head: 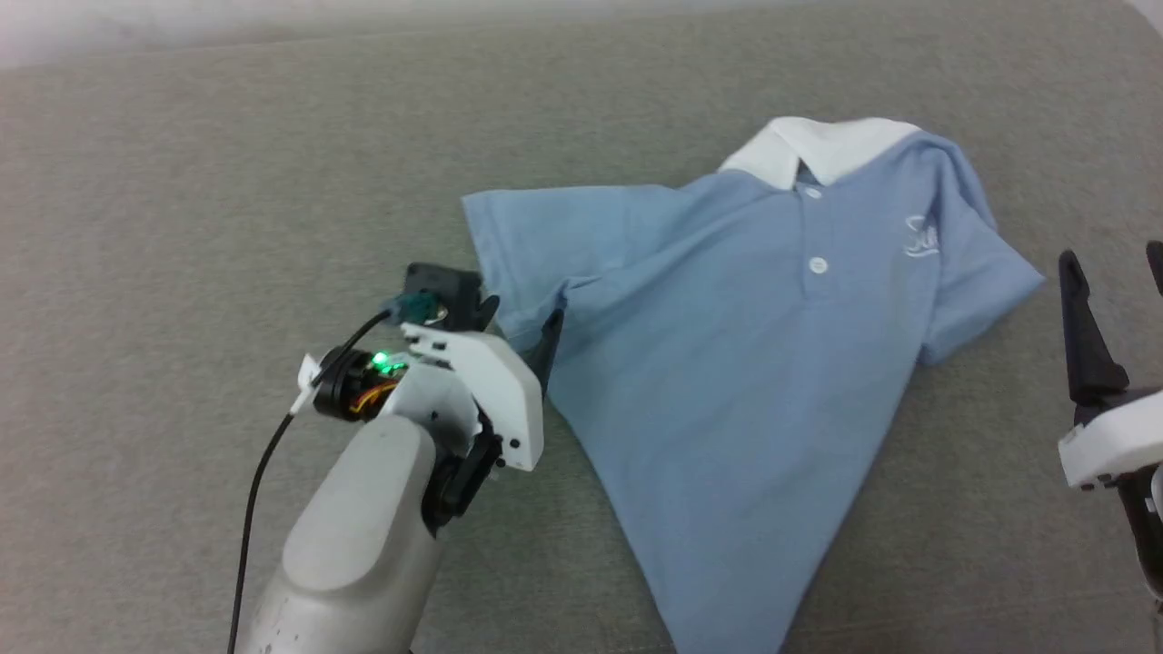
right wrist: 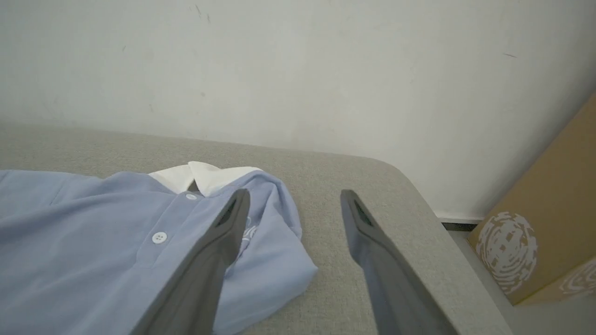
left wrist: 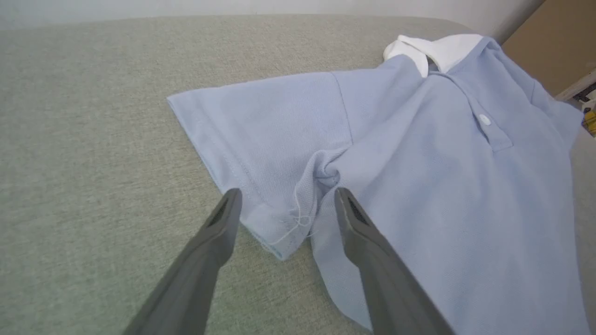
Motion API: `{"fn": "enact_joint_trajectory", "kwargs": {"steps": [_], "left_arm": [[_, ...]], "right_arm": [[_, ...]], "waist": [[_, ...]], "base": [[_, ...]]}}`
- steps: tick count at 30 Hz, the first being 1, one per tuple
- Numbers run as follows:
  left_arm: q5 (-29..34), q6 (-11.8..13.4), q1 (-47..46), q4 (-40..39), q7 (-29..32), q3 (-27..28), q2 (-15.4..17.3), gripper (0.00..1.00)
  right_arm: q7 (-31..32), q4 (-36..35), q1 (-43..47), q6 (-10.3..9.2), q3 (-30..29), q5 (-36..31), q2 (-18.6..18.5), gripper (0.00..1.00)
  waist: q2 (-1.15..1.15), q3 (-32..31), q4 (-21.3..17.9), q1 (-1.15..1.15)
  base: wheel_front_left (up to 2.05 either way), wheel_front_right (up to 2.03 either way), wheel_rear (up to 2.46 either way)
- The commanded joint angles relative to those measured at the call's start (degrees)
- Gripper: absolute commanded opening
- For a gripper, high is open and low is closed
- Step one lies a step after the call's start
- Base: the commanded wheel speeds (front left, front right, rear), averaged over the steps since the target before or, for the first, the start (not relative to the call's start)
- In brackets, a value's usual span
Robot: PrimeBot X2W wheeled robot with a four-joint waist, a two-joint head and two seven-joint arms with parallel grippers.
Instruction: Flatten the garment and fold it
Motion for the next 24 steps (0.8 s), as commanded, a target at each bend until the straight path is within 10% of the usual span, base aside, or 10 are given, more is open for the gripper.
{"fn": "enact_joint_trajectory", "kwargs": {"steps": [1,11,13,24], "left_arm": [[0.70,-0.19,-1.44,0.88,1.52,-0.72,0.35,1.00],[6.96,0.11,-6.46,8.08,11.70,-7.38,2.77,1.00],[6.38,-0.83,-6.49,8.48,12.13,-7.58,2.99,0.00],[2.18,6.88,-2.98,1.04,-6.86,4.17,7.27,0.00]], "right_arm": [[0.37,-1.11,0.92,-0.11,-0.87,-0.55,0.95,1.00],[1.50,-4.79,3.41,-0.11,-3.88,-1.92,5.19,1.00],[1.32,-4.60,3.35,-0.11,-4.01,-1.99,5.33,1.00],[4.00,-3.04,4.72,-0.11,-3.61,-1.65,4.53,1.00]], "waist": [[0.00,2.88,-4.10,0.00],[0.00,5.93,-5.83,0.00],[0.00,6.08,-5.63,0.00],[0.00,2.13,-0.99,0.00]], "base": [[0.00,0.00,0.00],[0.00,0.00,0.00],[0.00,0.00,0.00],[0.00,0.00,0.00]]}}
